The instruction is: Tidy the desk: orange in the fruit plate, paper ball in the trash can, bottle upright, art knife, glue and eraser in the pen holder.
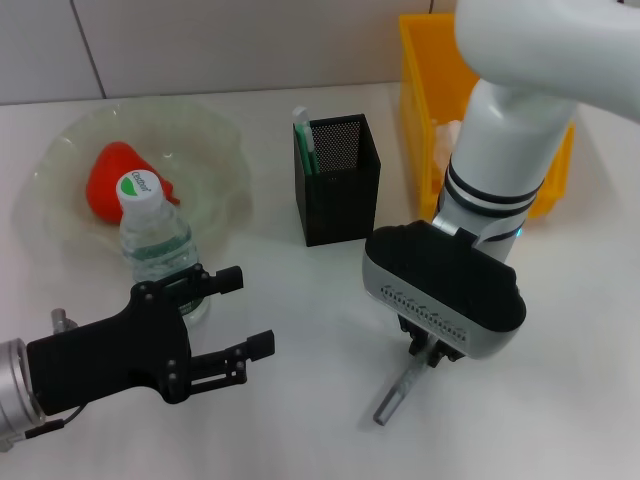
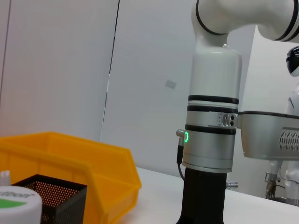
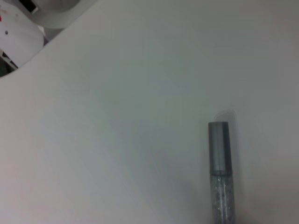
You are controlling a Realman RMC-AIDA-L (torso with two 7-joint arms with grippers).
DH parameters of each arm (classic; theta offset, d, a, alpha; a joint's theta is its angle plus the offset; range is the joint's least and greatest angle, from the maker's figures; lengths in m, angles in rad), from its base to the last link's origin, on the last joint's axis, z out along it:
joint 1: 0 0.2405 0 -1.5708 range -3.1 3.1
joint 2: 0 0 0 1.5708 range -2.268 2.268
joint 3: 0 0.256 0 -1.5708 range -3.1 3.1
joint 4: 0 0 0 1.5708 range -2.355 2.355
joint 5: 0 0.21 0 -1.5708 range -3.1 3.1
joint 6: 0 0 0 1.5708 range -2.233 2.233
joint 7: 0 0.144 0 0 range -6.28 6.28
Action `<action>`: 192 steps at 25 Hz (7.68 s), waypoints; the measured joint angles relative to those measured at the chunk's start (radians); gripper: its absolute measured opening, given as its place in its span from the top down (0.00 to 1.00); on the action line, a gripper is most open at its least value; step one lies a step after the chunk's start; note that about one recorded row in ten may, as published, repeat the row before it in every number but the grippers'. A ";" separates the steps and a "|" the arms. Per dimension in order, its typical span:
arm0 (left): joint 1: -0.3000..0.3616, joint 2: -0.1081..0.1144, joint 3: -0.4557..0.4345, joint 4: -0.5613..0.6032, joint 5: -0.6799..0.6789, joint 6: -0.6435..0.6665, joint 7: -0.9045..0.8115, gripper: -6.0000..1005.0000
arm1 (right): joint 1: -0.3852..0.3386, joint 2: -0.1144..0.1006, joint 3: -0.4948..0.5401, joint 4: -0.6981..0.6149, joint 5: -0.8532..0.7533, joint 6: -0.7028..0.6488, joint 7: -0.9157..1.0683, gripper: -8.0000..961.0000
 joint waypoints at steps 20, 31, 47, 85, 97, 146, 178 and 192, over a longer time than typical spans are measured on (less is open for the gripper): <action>-0.001 0.002 -0.008 0.010 -0.008 0.024 0.001 0.19 | -0.019 -0.010 0.346 -0.270 -0.061 -0.144 0.071 0.85; -0.008 0.000 -0.005 0.007 -0.008 0.025 -0.009 0.19 | -0.042 -0.014 0.404 -0.546 -0.178 -0.121 0.046 0.85; -0.017 -0.005 -0.002 0.000 -0.008 0.013 0.000 0.19 | -0.022 -0.012 0.291 -0.570 -0.378 0.003 0.000 0.85; -0.020 -0.008 -0.004 -0.038 -0.012 0.006 0.028 0.19 | 0.068 -0.022 0.181 -0.313 -0.388 0.199 -0.080 0.81; -0.013 -0.008 0.001 -0.055 -0.028 0.006 0.050 0.19 | 0.091 -0.022 0.141 -0.244 -0.388 0.234 -0.080 0.79; -0.006 0.000 -0.009 -0.052 -0.036 0.035 0.057 0.19 | 0.111 -0.011 0.504 -0.559 -0.252 -0.094 0.062 0.64; -0.054 0.004 -0.089 -0.077 0.128 0.174 0.020 0.19 | -0.712 -0.038 0.819 0.094 0.772 -0.336 -0.009 0.20; -0.078 0.003 -0.089 -0.080 0.146 0.143 -0.017 0.19 | -0.680 -0.024 0.815 0.100 0.725 -0.264 -0.039 0.20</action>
